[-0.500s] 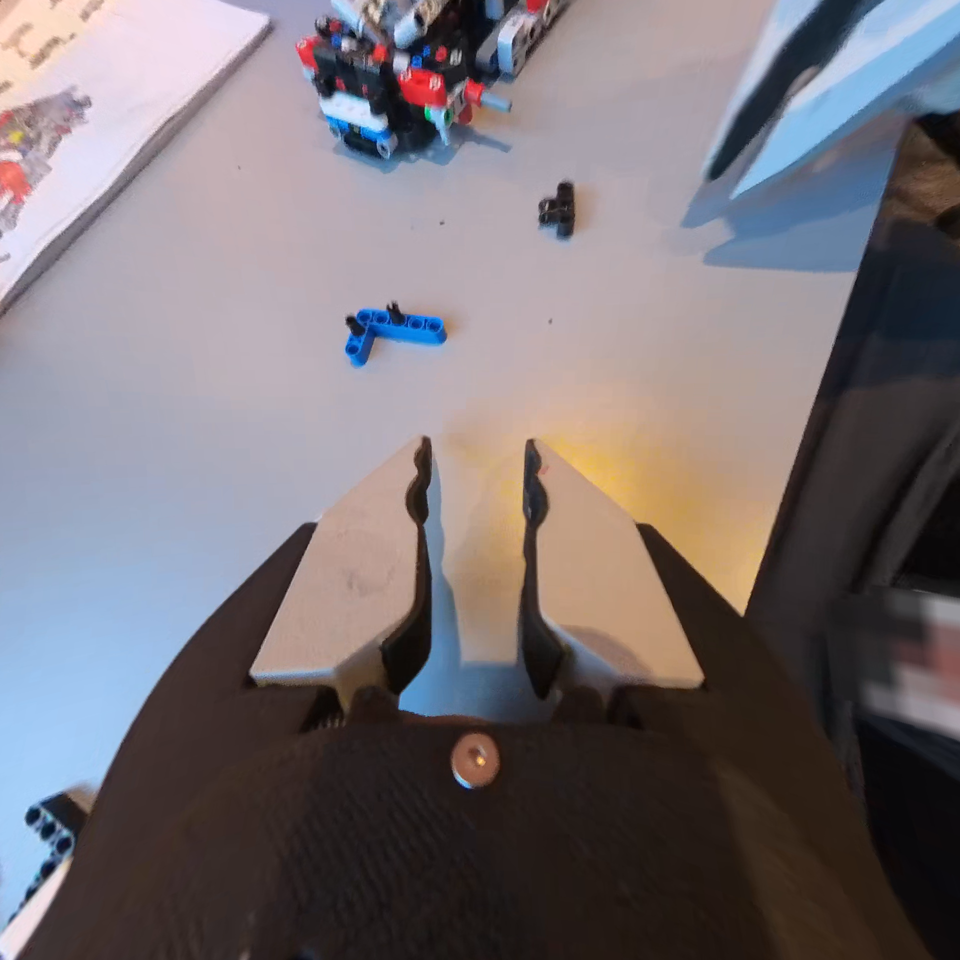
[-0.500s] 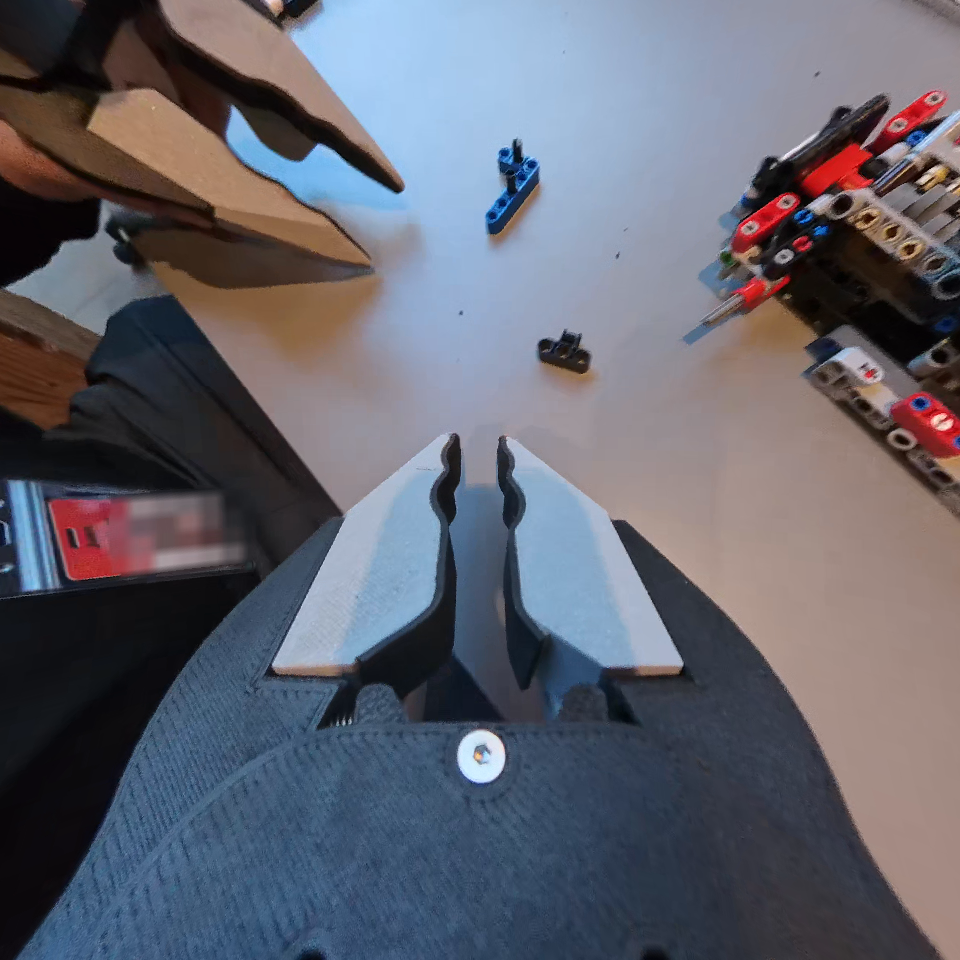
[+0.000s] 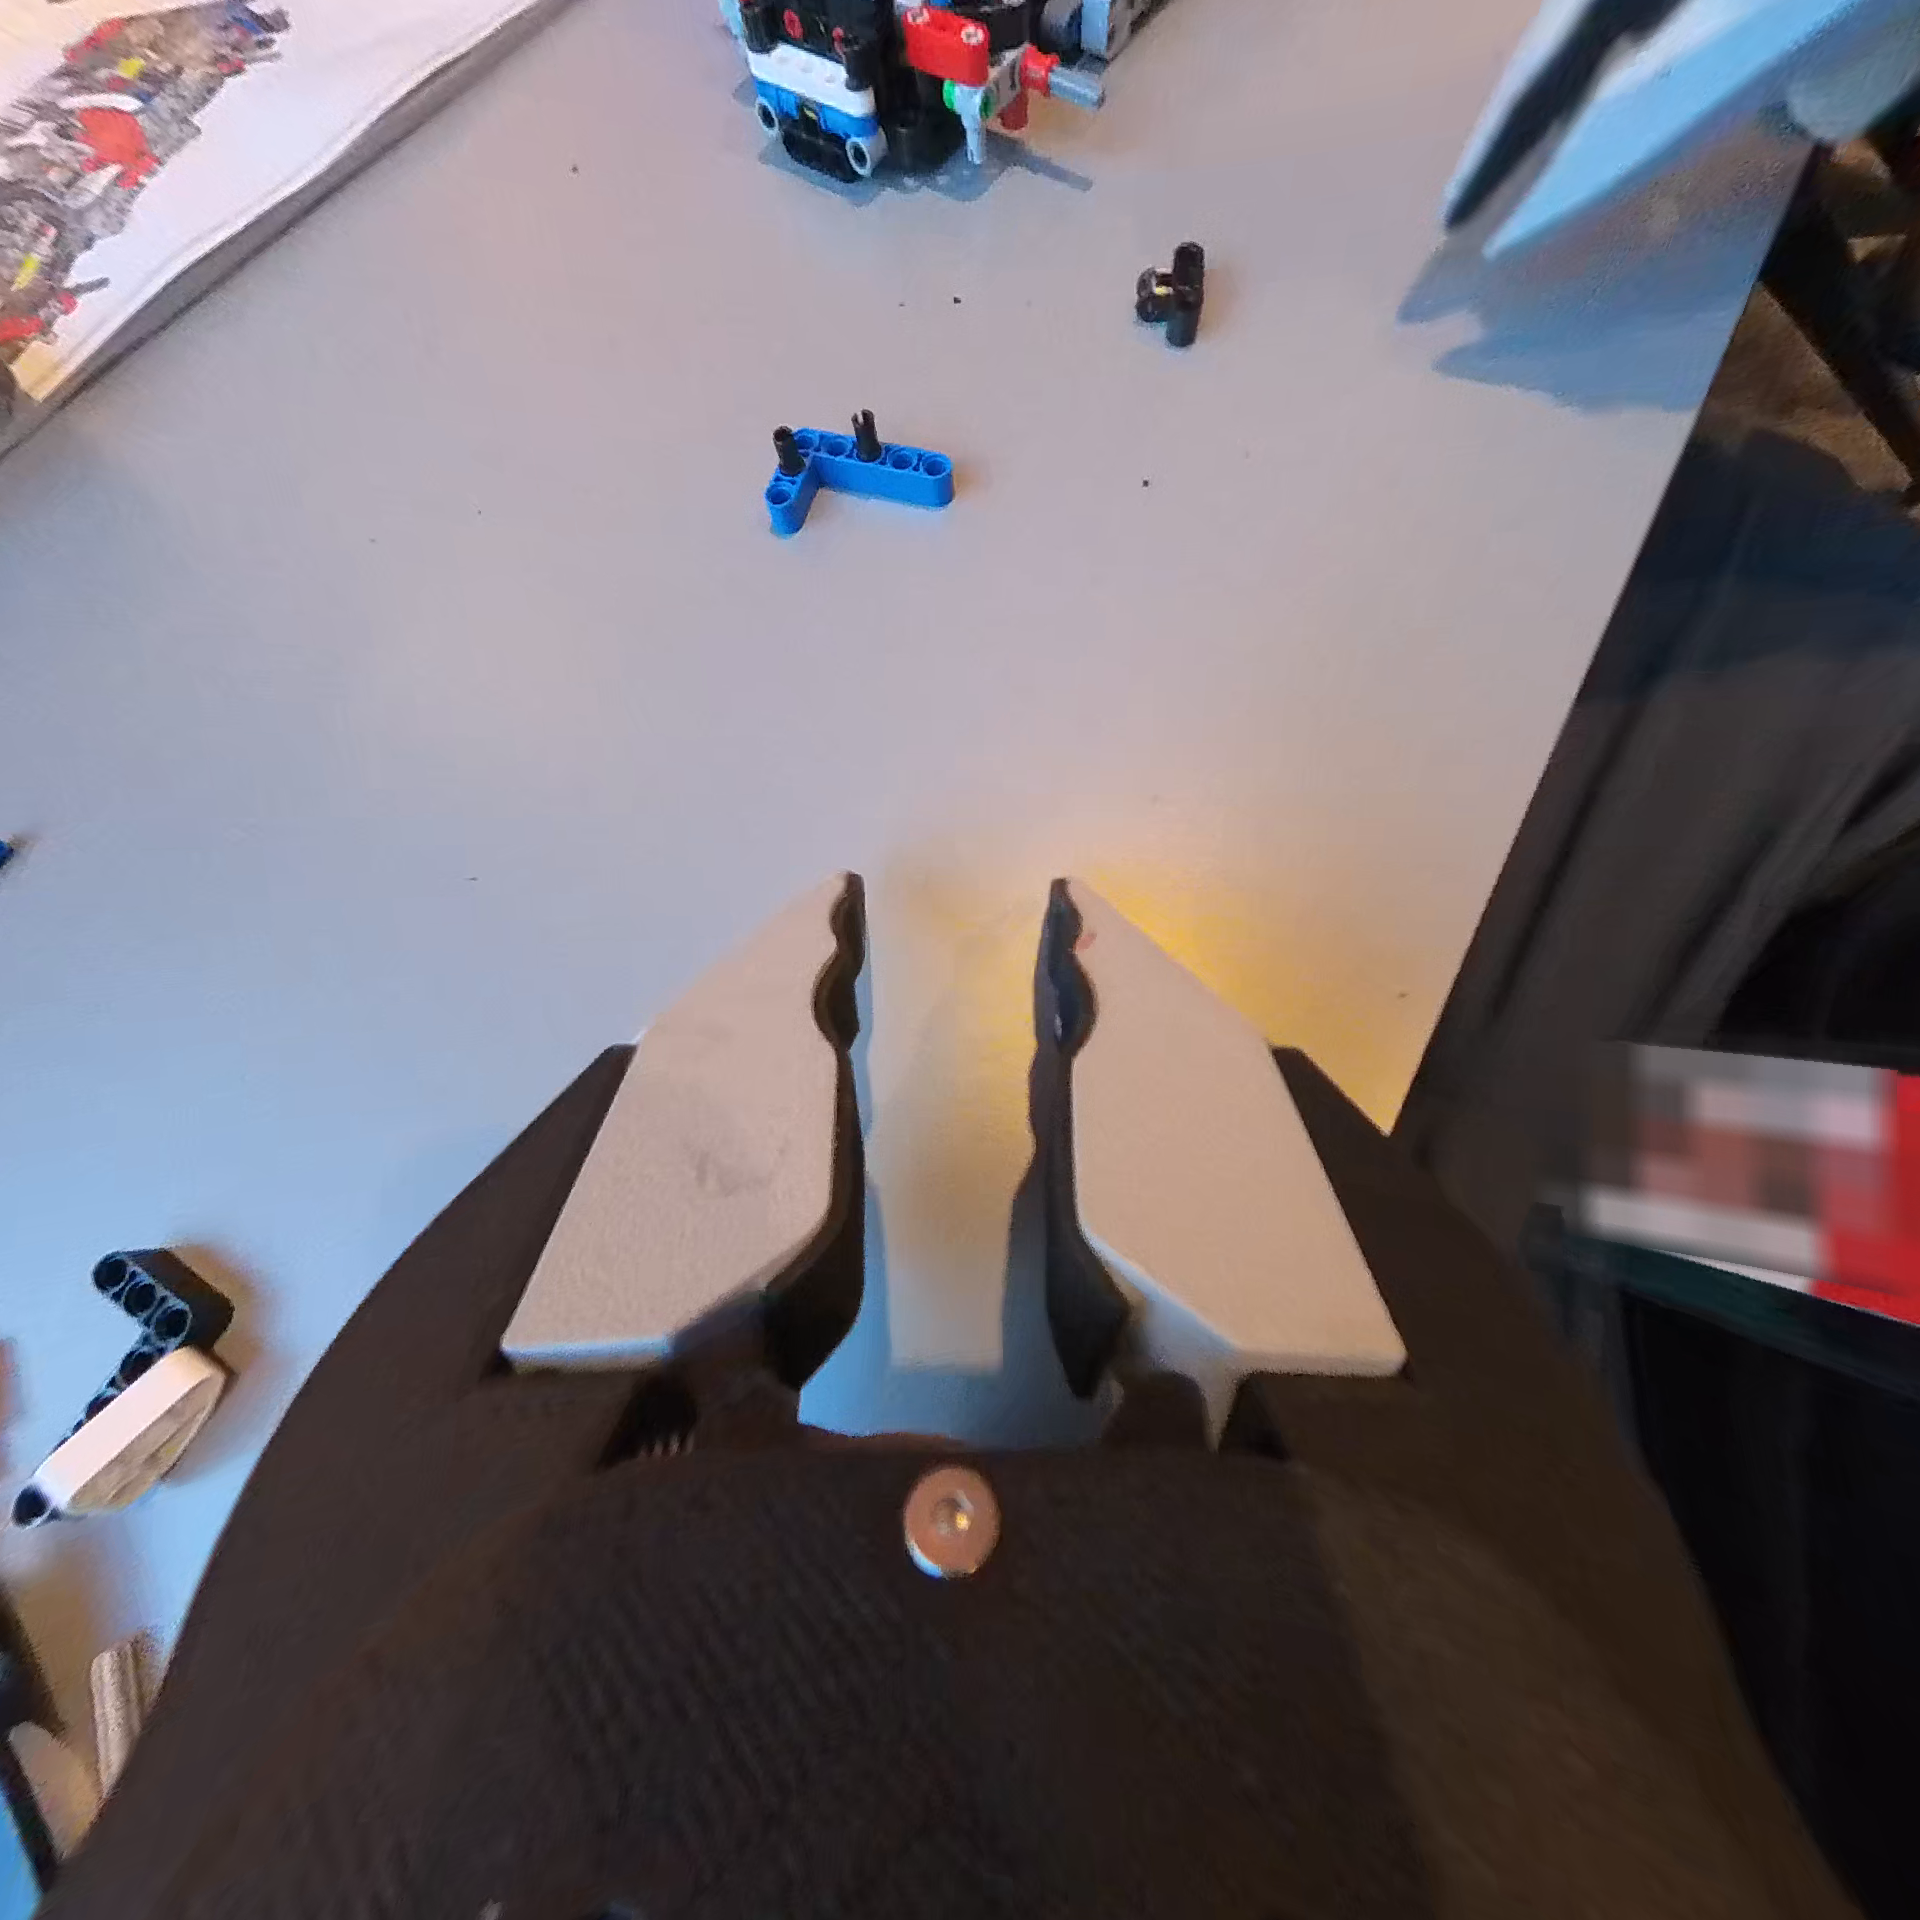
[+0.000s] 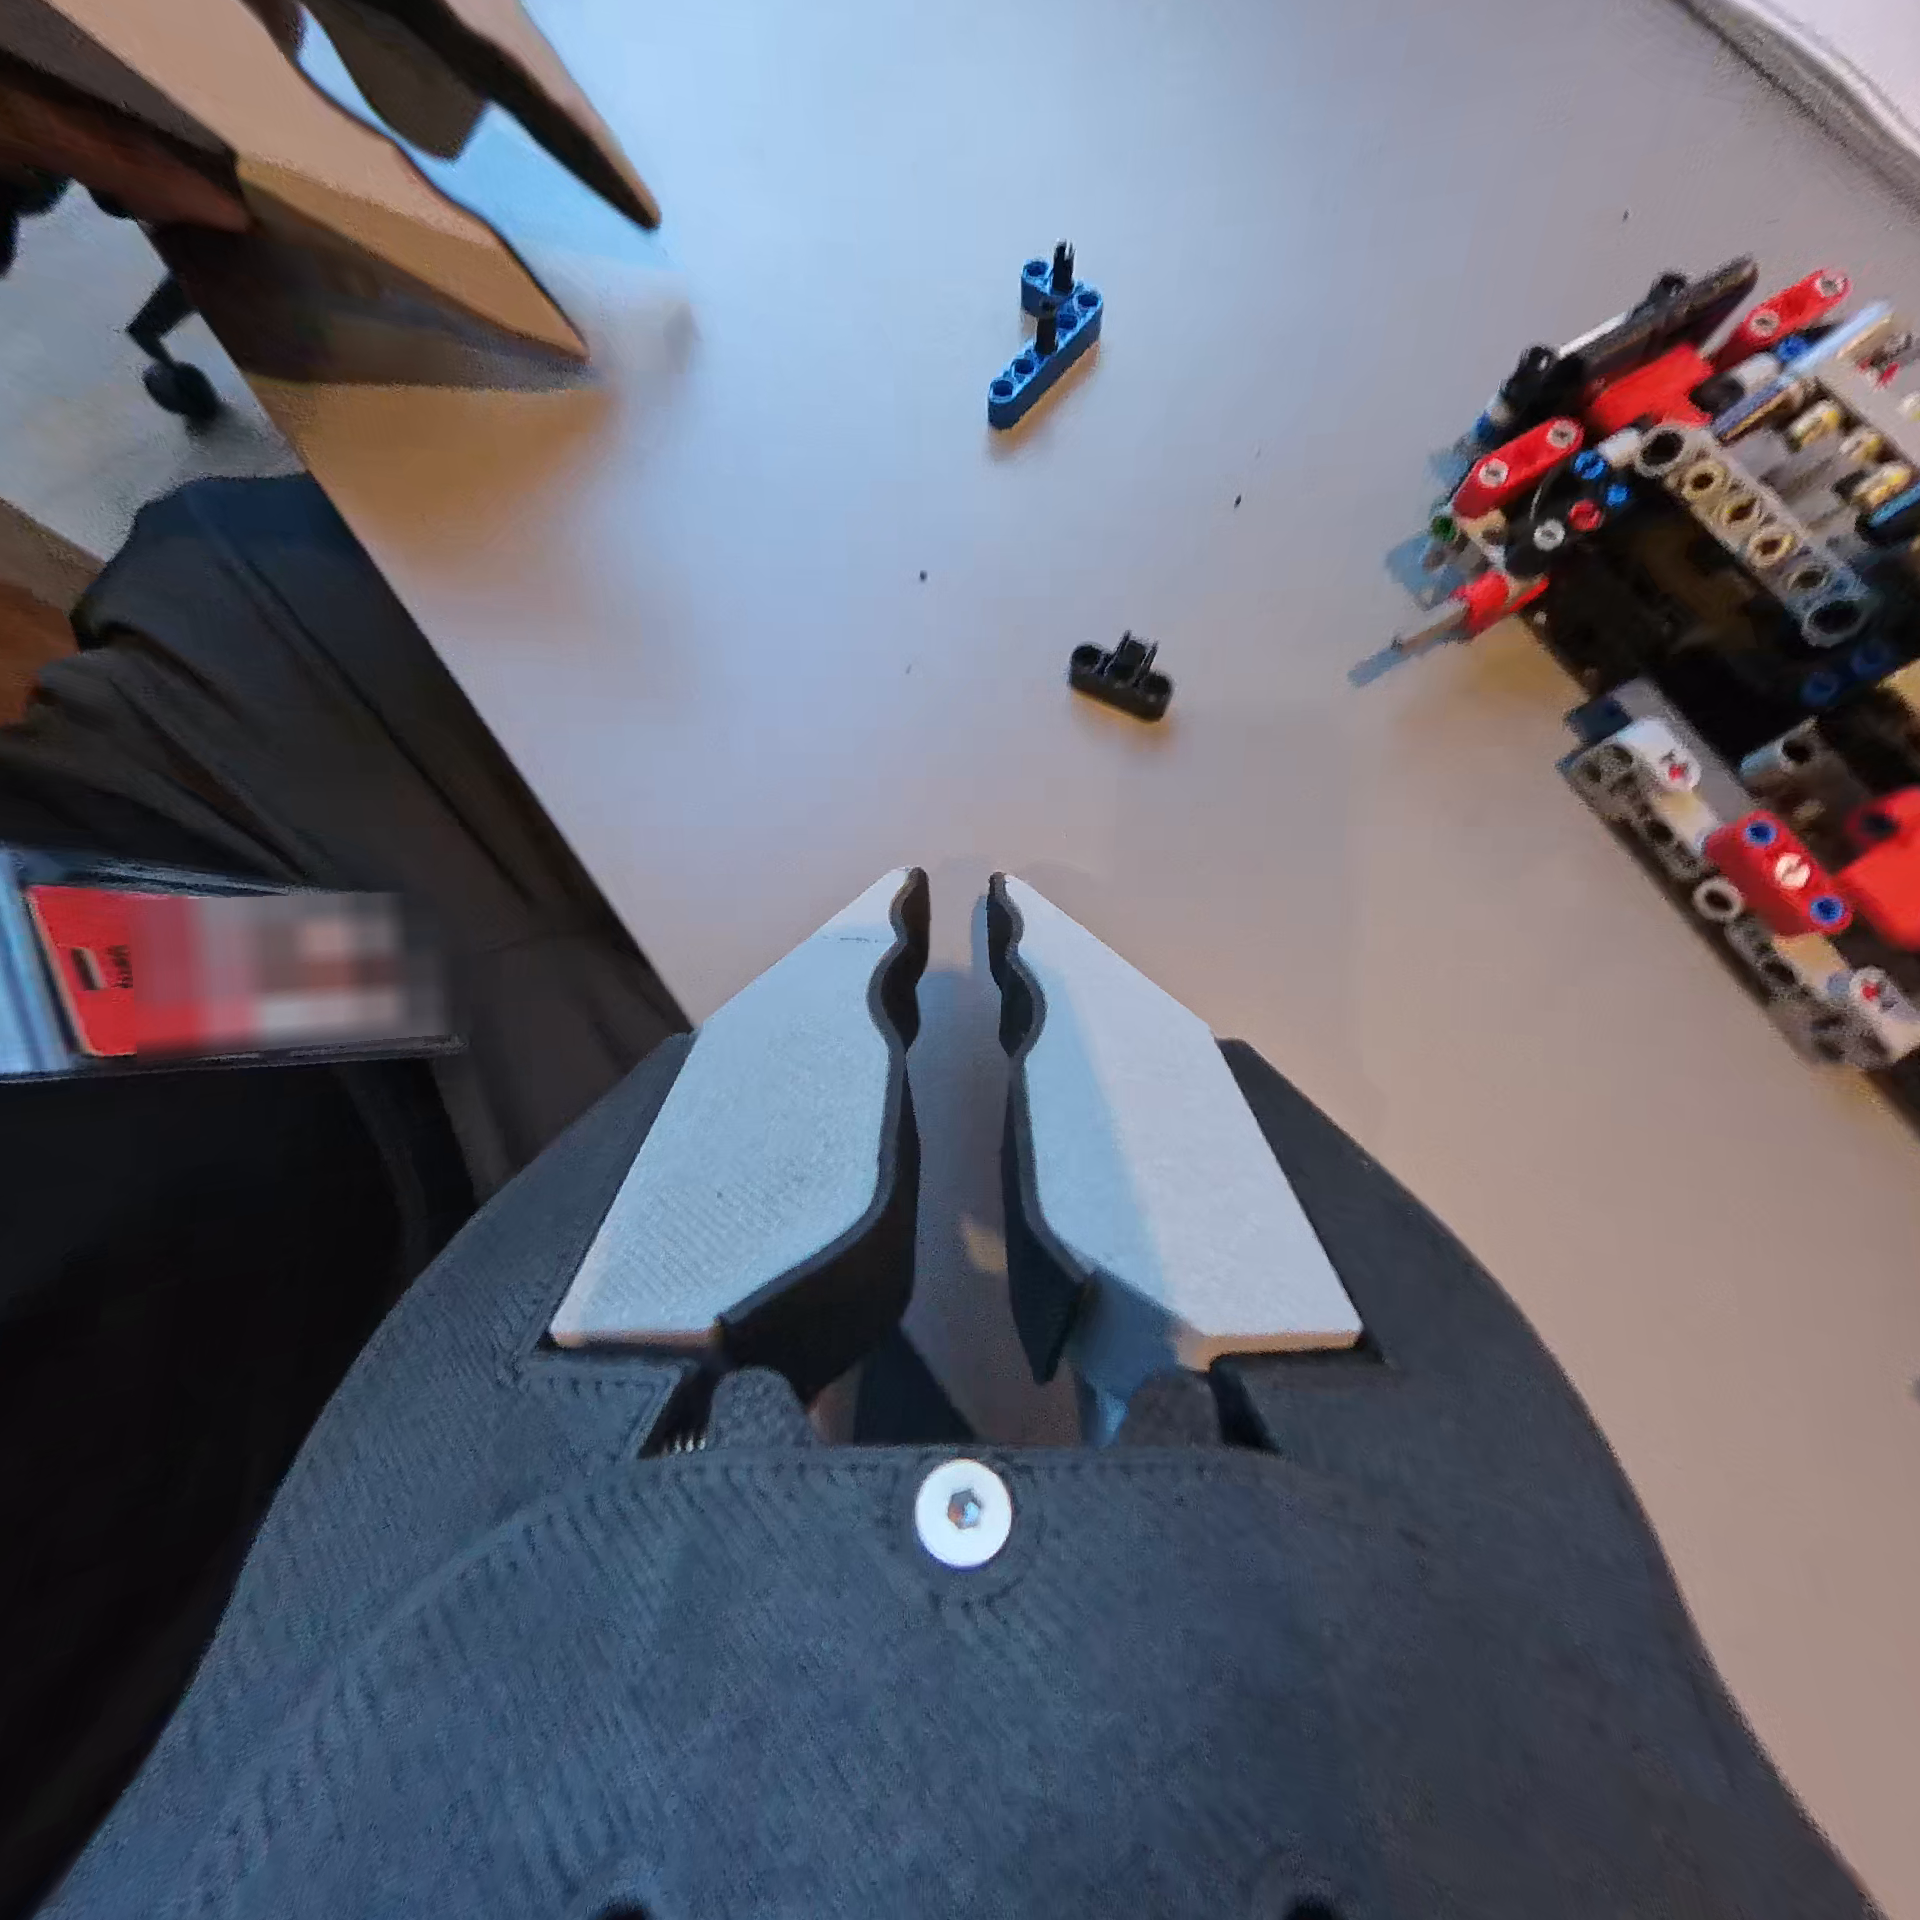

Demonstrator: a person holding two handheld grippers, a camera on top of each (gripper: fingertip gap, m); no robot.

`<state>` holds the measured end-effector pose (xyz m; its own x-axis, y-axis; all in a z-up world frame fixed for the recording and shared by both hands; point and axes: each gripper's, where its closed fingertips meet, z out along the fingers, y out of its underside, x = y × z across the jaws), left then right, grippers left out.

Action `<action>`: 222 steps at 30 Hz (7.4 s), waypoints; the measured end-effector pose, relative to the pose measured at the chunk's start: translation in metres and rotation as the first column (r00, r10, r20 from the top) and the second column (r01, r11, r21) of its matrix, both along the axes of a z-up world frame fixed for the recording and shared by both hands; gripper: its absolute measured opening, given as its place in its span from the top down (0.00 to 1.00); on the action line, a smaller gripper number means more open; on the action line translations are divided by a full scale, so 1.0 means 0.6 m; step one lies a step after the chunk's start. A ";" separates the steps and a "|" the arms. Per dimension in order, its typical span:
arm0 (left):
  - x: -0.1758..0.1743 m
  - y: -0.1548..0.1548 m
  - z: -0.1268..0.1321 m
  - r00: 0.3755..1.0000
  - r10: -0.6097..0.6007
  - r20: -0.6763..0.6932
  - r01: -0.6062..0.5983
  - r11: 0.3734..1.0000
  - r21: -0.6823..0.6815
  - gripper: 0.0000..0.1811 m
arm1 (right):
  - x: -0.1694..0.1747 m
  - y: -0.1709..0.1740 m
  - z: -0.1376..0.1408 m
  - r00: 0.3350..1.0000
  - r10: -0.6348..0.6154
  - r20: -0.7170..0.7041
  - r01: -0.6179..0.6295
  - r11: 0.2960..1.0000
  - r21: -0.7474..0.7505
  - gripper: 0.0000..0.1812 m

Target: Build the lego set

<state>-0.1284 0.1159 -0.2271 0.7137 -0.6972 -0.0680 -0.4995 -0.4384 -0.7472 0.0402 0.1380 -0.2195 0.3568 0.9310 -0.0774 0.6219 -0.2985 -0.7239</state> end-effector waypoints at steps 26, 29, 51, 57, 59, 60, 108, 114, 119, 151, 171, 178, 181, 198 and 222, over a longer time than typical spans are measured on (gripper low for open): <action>0.012 0.015 -0.009 0.997 -0.044 0.060 0.050 0.994 -0.101 0.89 | -0.060 -0.027 0.002 0.853 0.507 -0.128 -0.511 0.859 -0.002 0.89; 0.015 0.026 -0.009 0.997 -0.050 0.054 0.056 0.994 -0.097 0.91 | -0.049 -0.004 0.015 0.876 0.451 -0.172 -0.453 0.891 0.031 0.91; 0.033 0.099 -0.011 0.994 -0.099 0.037 0.102 0.991 -0.083 0.81 | -0.058 0.037 0.001 0.877 0.474 -0.075 -0.459 0.874 0.157 0.79; 0.049 0.140 -0.012 0.989 -0.143 0.033 0.146 0.986 -0.081 0.81 | -0.072 0.038 -0.016 0.836 0.549 -0.014 -0.542 0.829 0.139 0.82; 0.053 0.146 -0.012 0.986 -0.161 0.033 0.164 0.983 -0.081 0.81 | -0.074 0.040 -0.019 0.832 0.555 -0.006 -0.551 0.826 0.121 0.82; 0.053 0.149 -0.012 0.986 -0.166 0.033 0.169 0.982 -0.081 0.82 | -0.074 0.039 -0.022 0.827 0.562 0.000 -0.558 0.822 0.112 0.82; 0.049 0.156 -0.012 0.997 -0.069 0.015 0.070 0.996 -0.062 0.98 | -0.072 0.139 0.082 0.855 0.333 -0.397 -0.294 0.943 0.158 0.89; 0.051 0.135 -0.011 0.999 -0.042 -0.013 0.042 0.999 -0.035 0.98 | -0.089 0.113 0.082 0.848 0.364 -0.385 -0.314 0.931 0.186 0.89; 0.051 0.123 -0.010 0.997 -0.050 0.065 0.056 0.993 -0.107 0.93 | -0.125 0.088 0.062 0.869 0.393 -0.301 -0.345 0.917 0.201 0.89; 0.043 0.116 0.015 0.982 -0.172 0.073 0.171 0.985 0.023 0.91 | -0.182 0.095 0.086 0.849 0.354 -0.392 -0.291 0.933 0.213 0.89; 0.056 0.118 -0.001 0.965 -0.255 0.060 0.258 0.965 -0.051 0.76 | -0.183 0.079 0.072 0.832 0.418 -0.365 -0.399 0.908 0.131 0.89; 0.057 0.120 -0.006 0.957 -0.283 0.058 0.287 0.955 -0.073 0.86 | -0.200 0.071 0.027 0.834 0.533 -0.140 -0.509 0.842 0.178 0.89; 0.057 0.125 -0.011 0.950 -0.309 0.035 0.311 0.947 -0.080 0.88 | -0.209 0.070 0.025 0.811 0.576 -0.101 -0.554 0.812 0.183 0.89; 0.057 0.134 -0.011 0.948 -0.318 -0.020 0.317 0.948 -0.028 0.97 | -0.217 0.060 0.002 0.775 0.632 -0.015 -0.623 0.767 0.154 0.89; 0.052 0.140 0.004 0.958 -0.285 0.038 0.286 0.958 -0.004 0.85 | -0.216 0.063 -0.001 0.790 0.613 0.001 -0.611 0.787 0.085 0.89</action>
<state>-0.0971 0.2002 -0.2248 0.4867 -0.8727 -0.0378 -0.5769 -0.2887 -0.7641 -0.0895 0.1759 -0.2201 -0.2913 0.9566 0.0020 0.6368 0.1955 -0.7458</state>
